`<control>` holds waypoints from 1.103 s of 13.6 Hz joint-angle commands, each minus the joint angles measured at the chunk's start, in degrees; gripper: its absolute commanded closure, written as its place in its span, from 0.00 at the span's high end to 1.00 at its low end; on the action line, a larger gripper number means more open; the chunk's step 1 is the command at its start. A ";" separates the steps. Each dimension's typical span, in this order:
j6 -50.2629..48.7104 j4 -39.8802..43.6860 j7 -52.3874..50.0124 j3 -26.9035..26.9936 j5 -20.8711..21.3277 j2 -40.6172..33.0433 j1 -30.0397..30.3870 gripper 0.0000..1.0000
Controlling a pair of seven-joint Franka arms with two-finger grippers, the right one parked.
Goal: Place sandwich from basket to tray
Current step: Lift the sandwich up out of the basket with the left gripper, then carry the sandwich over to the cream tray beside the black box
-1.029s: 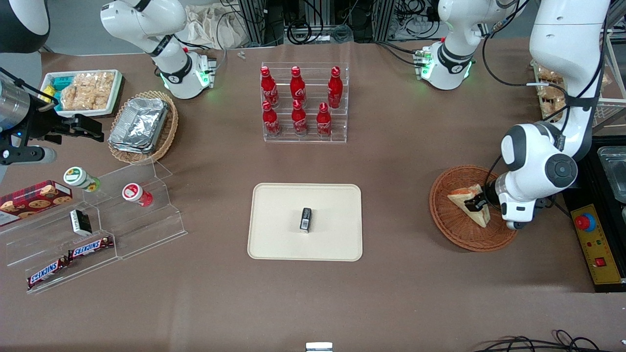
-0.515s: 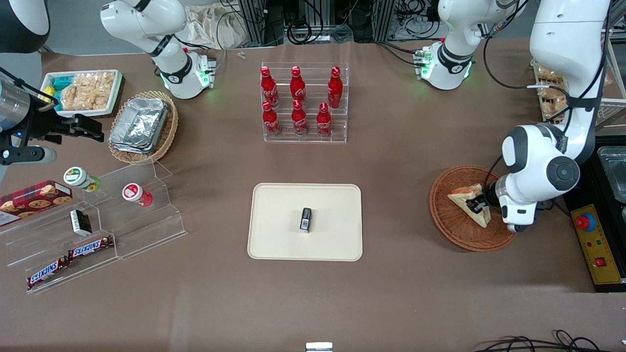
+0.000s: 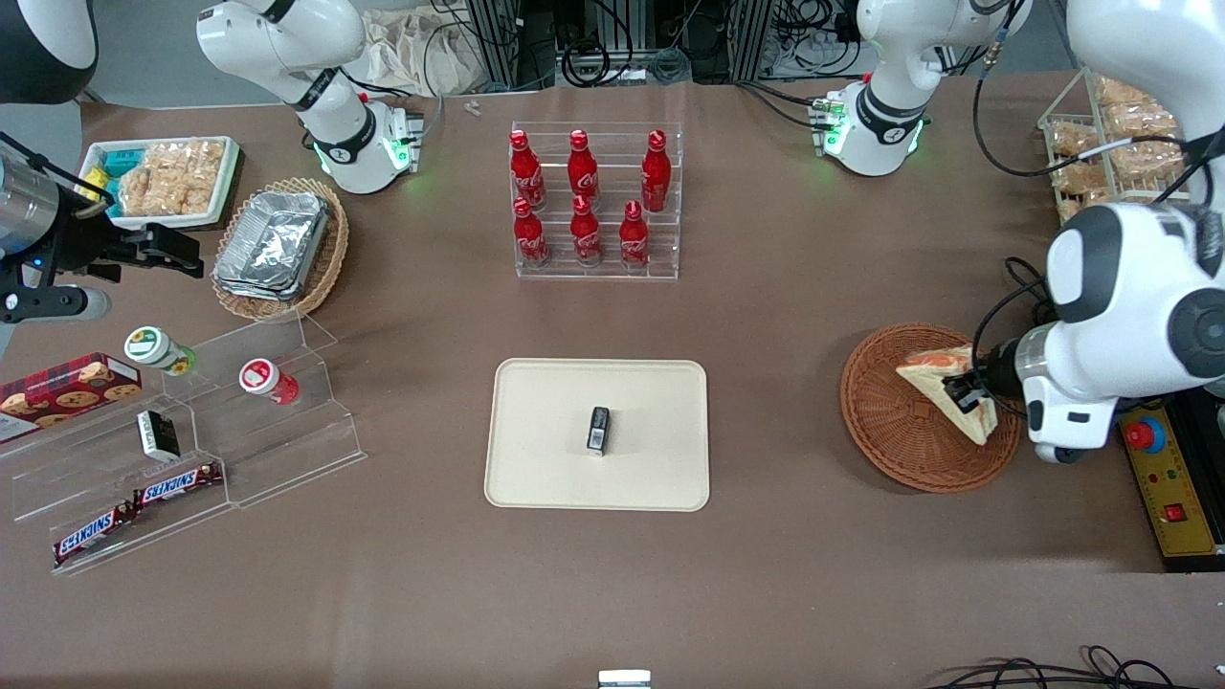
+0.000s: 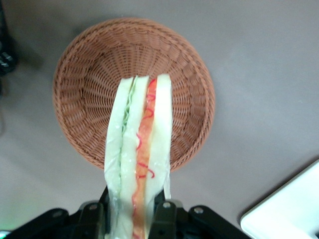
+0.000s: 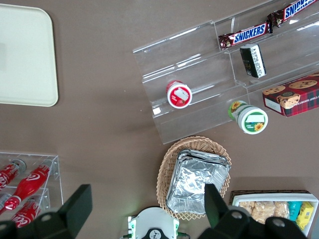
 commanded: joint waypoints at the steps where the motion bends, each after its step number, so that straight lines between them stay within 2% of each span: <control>1: -5.44 5.81 4.65 -0.09 1.13 0.83 -0.63 0.35; 4: -8.08 6.34 14.65 -1.67 1.13 0.66 -0.63 0.34; 8: -8.53 6.34 15.48 -6.59 1.22 0.57 -0.72 0.34; 10: -8.10 6.34 15.66 -11.06 1.31 0.57 -0.72 0.34; 13: -4.41 6.43 15.31 -18.44 6.39 1.62 -0.72 0.37; 15: -0.29 6.26 14.08 -21.26 6.14 3.63 -0.72 0.38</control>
